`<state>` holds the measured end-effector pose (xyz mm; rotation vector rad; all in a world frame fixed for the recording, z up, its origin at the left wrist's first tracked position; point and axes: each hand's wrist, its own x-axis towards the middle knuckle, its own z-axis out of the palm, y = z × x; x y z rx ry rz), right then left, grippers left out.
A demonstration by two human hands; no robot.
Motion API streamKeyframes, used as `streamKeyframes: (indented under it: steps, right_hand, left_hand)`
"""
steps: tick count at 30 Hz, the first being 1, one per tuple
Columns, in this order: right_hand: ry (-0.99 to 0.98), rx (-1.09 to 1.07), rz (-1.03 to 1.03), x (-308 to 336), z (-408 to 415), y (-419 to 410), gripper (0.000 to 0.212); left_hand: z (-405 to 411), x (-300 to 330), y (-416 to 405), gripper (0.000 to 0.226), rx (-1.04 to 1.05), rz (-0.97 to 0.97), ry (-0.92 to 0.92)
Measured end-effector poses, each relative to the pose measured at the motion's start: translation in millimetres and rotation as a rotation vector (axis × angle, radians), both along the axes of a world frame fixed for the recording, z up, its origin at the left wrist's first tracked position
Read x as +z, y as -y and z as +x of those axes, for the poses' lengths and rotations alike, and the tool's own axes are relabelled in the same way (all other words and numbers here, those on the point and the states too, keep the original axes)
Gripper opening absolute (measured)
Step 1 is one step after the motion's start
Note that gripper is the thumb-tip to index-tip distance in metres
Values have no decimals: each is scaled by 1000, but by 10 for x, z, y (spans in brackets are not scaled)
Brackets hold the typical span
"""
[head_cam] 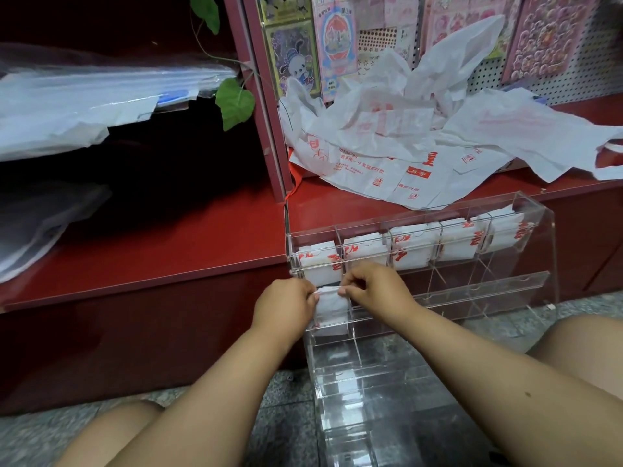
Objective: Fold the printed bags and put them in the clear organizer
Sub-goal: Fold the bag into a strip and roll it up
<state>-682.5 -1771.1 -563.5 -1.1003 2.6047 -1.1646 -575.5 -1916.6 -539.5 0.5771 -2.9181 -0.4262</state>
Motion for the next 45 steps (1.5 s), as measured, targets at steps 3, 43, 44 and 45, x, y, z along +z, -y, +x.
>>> streamKeyframes:
  steps: [3, 43, 44, 45]
  right_hand:
    - [-2, 5, 49, -72, -10, 28, 8]
    - [-122, -465, 14, 813, -1410, -105, 40]
    - [-126, -477, 25, 819, -1503, -85, 41]
    - [-131, -494, 29, 823, -1599, -68, 43]
  left_hand:
    - [-31, -106, 10, 22, -29, 5, 95]
    - [-593, 163, 48, 71, -56, -236, -33]
    - [-614, 154, 52, 78, -45, -269, -43]
    - [-636, 143, 61, 81, -38, -296, -58]
